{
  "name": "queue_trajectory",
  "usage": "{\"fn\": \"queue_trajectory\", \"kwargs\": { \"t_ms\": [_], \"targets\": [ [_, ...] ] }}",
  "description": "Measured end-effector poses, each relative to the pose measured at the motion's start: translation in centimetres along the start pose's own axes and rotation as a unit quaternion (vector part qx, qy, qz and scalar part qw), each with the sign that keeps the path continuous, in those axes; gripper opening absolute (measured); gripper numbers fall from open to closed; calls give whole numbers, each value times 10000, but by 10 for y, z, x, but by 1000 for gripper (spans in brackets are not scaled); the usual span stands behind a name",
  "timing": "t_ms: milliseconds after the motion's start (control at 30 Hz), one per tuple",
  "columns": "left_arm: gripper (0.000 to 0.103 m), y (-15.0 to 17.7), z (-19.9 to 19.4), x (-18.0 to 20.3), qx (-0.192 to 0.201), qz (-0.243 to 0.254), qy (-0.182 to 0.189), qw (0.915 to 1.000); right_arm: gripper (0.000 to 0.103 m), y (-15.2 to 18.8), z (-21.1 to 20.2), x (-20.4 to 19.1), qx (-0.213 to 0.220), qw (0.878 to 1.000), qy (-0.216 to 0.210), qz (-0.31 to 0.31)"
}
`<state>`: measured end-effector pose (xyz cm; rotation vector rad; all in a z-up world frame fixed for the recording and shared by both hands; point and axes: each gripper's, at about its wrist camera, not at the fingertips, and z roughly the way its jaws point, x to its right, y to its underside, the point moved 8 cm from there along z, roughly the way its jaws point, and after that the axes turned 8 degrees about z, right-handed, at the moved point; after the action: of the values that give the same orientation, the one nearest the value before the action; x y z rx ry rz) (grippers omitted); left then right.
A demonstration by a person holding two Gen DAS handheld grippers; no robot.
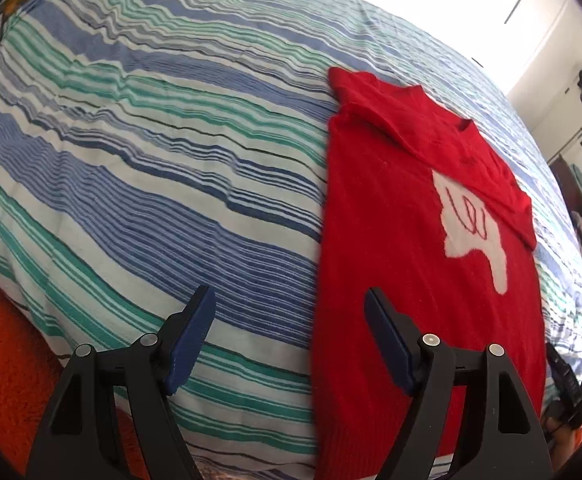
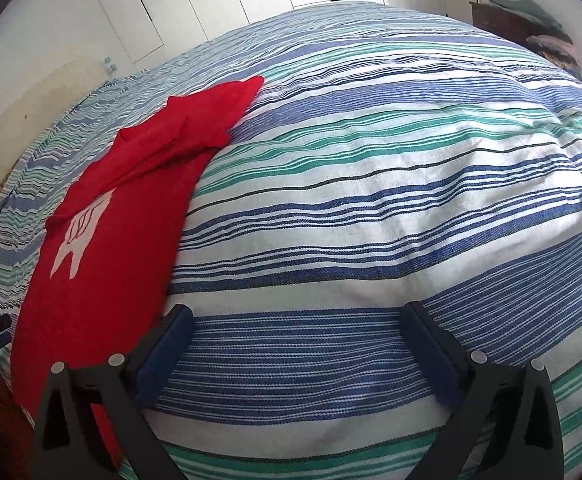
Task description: Fold small clothes
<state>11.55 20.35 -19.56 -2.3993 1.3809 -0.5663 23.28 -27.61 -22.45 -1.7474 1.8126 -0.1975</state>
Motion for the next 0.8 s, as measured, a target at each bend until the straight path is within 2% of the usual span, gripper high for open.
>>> {"fn": "queue_trajectory", "kwargs": {
  "t_ms": [200, 433, 800],
  "targets": [
    [79, 5, 6, -21, -56, -458, -5, 9989, 102, 1, -3, 3, 69, 9996, -237, 118],
    [80, 8, 11, -19, -87, -310, -103, 9994, 103, 2, -3, 2, 113, 9997, -217, 50],
    [89, 8, 21, -16, -186, -224, -179, 9994, 103, 4, -2, 0, 172, 9996, -234, -25]
  ]
}}
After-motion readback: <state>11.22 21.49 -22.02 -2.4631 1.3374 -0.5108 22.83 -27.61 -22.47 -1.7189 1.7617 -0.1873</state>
